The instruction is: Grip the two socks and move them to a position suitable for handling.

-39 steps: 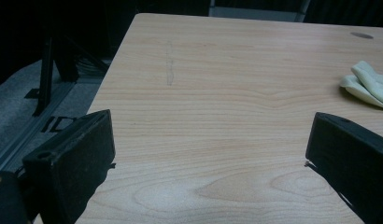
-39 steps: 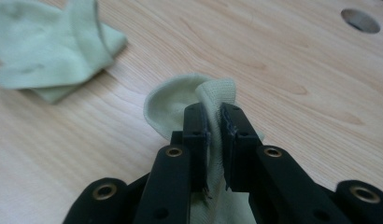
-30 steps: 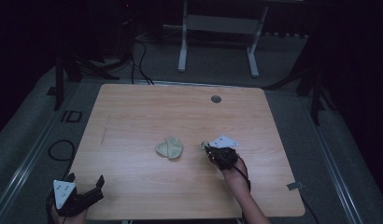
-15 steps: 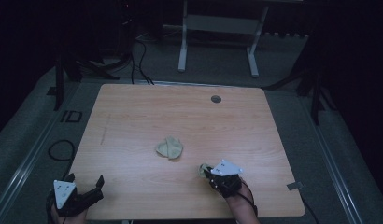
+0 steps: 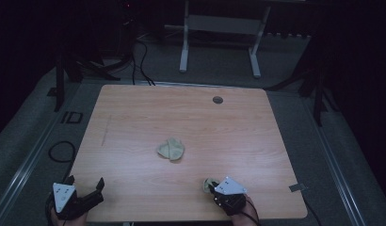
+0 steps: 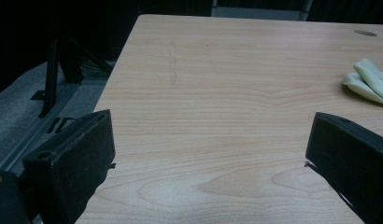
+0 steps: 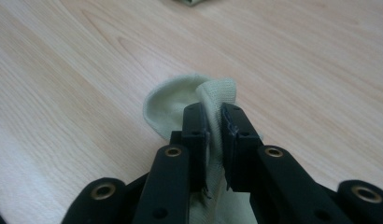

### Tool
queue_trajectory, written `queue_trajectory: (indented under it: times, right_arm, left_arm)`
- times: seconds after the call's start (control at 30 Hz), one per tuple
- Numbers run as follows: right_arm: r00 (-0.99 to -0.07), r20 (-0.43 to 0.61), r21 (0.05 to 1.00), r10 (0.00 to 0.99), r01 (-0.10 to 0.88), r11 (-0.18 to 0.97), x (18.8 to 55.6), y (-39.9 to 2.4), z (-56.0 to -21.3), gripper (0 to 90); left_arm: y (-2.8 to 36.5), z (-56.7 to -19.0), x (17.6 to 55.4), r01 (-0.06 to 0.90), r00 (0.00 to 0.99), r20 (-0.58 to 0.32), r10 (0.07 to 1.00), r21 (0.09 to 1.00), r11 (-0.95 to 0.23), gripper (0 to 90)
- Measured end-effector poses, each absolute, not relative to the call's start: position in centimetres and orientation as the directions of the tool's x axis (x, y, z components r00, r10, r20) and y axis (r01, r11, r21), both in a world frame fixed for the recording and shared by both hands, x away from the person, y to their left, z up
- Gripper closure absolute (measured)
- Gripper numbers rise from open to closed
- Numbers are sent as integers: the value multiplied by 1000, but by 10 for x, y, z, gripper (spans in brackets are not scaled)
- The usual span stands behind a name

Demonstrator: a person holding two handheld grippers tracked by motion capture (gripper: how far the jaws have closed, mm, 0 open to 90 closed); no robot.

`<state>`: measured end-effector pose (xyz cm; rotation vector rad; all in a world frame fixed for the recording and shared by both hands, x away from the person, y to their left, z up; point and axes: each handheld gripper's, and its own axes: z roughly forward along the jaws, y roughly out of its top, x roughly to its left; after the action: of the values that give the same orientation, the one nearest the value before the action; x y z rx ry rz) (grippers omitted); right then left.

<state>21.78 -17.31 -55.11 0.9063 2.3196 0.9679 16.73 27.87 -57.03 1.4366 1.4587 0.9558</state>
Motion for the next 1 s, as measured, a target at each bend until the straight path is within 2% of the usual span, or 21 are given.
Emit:
queue_trajectory:
  times: [0.13,0.4,0.67,0.73,0.83,1.0]
  right_arm:
    - [-673,-169,732,720,403,549,223,-170,-567,796]
    - [-677,-136,748,723,408,523,226,-172,-569,750]
    - [-704,-96,756,704,409,512,225,-171,-566,479]
    - [-712,-87,767,696,398,503,224,-171,-560,444]
    - [-722,-79,785,687,380,489,222,-173,-549,420]
    - [-713,-86,783,696,383,489,227,-185,-537,455]
  left_arm:
    - [277,-570,169,345,31,-58,998,938,44,15]
    - [276,-571,170,346,36,-60,998,937,44,15]
    - [276,-570,170,347,37,-58,998,937,41,15]
    - [276,-570,170,348,38,-56,998,937,39,15]
    - [275,-571,171,350,44,-53,998,936,35,15]
    - [265,-567,171,377,95,-62,994,926,22,15]
